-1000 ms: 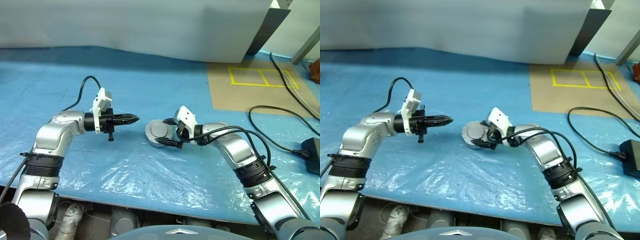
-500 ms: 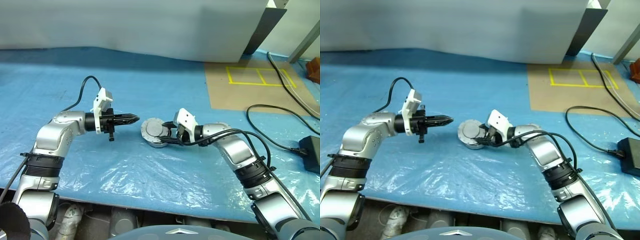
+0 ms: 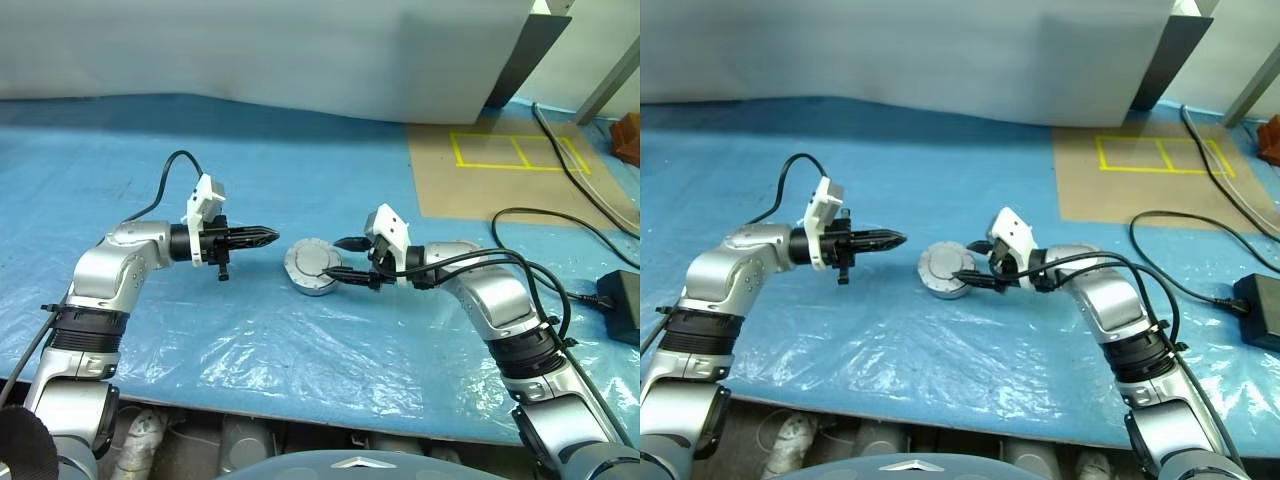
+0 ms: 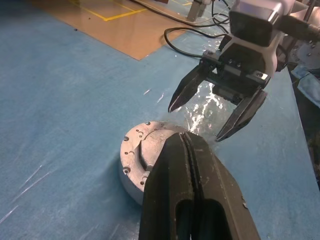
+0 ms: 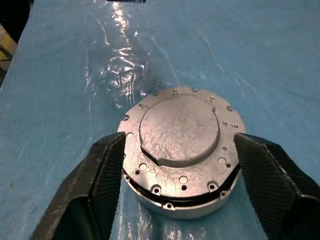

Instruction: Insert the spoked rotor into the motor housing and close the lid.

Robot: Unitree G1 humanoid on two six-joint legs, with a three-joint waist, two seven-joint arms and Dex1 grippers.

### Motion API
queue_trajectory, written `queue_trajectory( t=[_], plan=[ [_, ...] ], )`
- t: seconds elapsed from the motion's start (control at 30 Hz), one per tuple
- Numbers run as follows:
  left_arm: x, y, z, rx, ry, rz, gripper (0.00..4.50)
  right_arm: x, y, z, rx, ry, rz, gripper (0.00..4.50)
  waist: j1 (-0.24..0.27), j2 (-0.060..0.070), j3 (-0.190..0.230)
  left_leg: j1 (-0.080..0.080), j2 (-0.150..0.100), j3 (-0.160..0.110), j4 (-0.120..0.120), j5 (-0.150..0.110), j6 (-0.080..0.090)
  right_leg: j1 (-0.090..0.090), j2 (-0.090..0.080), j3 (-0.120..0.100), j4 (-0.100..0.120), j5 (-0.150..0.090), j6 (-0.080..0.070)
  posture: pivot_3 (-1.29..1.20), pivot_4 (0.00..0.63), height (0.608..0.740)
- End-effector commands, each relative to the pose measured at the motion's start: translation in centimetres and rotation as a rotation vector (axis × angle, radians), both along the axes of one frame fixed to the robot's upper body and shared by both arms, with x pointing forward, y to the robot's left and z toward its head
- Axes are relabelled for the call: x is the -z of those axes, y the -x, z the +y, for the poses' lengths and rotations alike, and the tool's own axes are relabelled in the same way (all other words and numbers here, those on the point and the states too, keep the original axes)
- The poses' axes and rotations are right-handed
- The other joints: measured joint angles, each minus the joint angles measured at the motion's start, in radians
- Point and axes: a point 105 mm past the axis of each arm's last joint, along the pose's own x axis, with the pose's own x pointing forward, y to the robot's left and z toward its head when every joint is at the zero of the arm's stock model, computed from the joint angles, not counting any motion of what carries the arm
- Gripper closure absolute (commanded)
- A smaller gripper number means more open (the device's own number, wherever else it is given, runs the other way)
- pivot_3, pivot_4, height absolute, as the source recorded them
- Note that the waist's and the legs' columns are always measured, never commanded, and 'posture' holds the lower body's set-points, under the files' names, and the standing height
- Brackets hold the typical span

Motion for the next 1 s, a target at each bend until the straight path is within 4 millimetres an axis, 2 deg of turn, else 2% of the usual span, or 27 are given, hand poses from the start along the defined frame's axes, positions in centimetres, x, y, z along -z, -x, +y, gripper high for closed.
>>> queue_trajectory(
  t=[0.03, 0.37, 0.57, 0.73, 0.83, 0.93, 1.0],
  plan=[
    [-0.8, -0.1, 0.1, 0.004, 0.001, -0.039, 4.50, -0.8, -0.1, 1.2, -0.035, -0.023, -0.043, 0.05, 0.000, 0.000, 0.000, 0.000, 0.000, 0.000, 0.000, 0.000, 0.000, 0.000, 0.000, 0.000, 0.000, 0.000, 0.000, 0.00, 0.150, 0.740],
    [-0.5, -0.2, 0.4, -0.007, -0.008, -0.035, 4.50, 0.3, -1.5, 3.7, -0.076, 0.009, -0.072, 0.05, 0.000, 0.000, 0.000, -0.001, 0.000, 0.000, 0.000, 0.000, 0.000, -0.001, 0.000, 0.000, 0.000, 0.000, 0.000, 0.00, 0.150, 0.740],
    [-0.4, -0.3, 0.8, -0.023, -0.019, -0.040, 4.50, 2.7, -1.7, 3.3, -0.084, 0.093, -0.062, 0.05, -0.001, 0.000, 0.000, -0.001, 0.000, 0.000, 0.000, 0.000, 0.000, -0.001, 0.000, -0.001, 0.000, 0.000, 0.000, 0.00, 0.150, 0.740],
    [-0.4, -0.4, 0.7, -0.017, -0.020, -0.046, 4.50, 3.3, -1.8, 3.1, -0.082, 0.112, -0.071, 0.05, -0.001, 0.000, 0.000, -0.001, 0.000, 0.000, 0.000, 0.000, 0.000, -0.001, 0.000, 0.000, 0.001, 0.000, 0.000, 0.00, 0.150, 0.740],
    [-0.4, -0.5, 0.6, -0.018, -0.018, -0.048, 4.50, 3.4, -1.8, 2.9, -0.079, 0.121, -0.087, 0.61, -0.001, 0.000, 0.000, -0.001, 0.000, 0.000, 0.001, 0.000, 0.000, -0.001, 0.000, 0.000, 0.001, 0.000, 0.000, 0.00, 0.150, 0.740],
    [-0.4, -0.6, 0.5, -0.014, -0.018, -0.047, 4.50, 3.4, -1.8, 2.7, -0.078, 0.122, -0.087, 1.50, -0.001, 0.000, 0.000, 0.000, 0.000, 0.000, 0.001, 0.000, 0.000, -0.001, 0.000, 0.000, 0.001, 0.000, 0.000, 0.00, 0.150, 0.740],
    [-0.3, -0.7, 0.4, -0.012, -0.017, -0.047, 4.50, 3.2, -2.1, 2.5, -0.059, 0.122, -0.097, 1.51, -0.001, 0.000, 0.000, 0.000, 0.000, 0.000, 0.001, 0.000, 0.000, -0.001, 0.000, 0.000, 0.001, 0.000, 0.000, 0.00, 0.150, 0.740]
  ],
)
